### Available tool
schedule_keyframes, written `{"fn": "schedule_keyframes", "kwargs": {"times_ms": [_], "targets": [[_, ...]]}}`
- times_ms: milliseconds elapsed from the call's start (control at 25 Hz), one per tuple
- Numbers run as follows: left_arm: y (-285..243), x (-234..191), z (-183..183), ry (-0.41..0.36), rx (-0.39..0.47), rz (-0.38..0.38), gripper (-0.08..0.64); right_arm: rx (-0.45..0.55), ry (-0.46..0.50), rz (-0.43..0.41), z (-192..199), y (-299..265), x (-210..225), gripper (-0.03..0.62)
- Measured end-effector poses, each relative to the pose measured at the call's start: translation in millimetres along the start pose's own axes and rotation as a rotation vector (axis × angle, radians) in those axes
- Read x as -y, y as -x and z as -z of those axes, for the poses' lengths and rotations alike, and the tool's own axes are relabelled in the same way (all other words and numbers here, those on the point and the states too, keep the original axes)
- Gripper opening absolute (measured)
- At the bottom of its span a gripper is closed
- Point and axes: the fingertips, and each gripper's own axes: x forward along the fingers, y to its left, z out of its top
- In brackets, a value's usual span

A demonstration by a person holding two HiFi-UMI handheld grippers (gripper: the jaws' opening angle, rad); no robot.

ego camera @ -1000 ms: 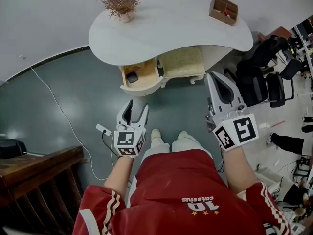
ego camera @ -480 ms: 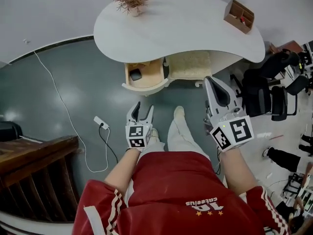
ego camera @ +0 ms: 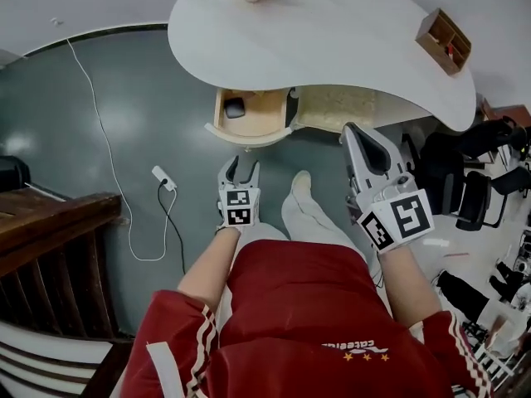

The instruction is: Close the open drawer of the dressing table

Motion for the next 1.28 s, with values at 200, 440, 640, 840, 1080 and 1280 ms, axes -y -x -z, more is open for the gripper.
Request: {"fn": "schedule_keyframes", "kwargs": {"times_ms": [200, 440, 640, 840, 1080, 1280], "targets": [[-29.7, -3.3, 25.0, 0.017, -0.06, -0.002, 0.219, -0.034, 0.011, -0.018, 21.0, -9.3, 3.2, 0.003], [-60.7, -24.4, 52.5, 0.045, -0.122, -0.032, 0.218, -0.07, -0.013, -0.014, 38.7, -6.1, 0.1, 0.003], [-80.5, -26.9, 58.3, 0.05, -0.145, -0.025, 0.202, -0.081, -0.037, 0.027, 49.4, 4.3, 5.5, 0.003], [-85.2, -33.7, 62.4, 0.071, -0.175, -0.059, 0.163, -0.08, -0.045, 0.046, 51.6, 9.7, 4.9, 0.003], [-86.2, -34.8, 65.3, 0.089, -0.214, -0.053, 0.109, -0.085, -0.067, 0.064, 56.1, 11.3, 6.9, 0.003], [-89.3, -36.1, 65.7, 0.078, -0.217, -0.06, 0.107, -0.083, -0.074, 0.068, 56.9, 10.3, 3.8, 0.003]]}}
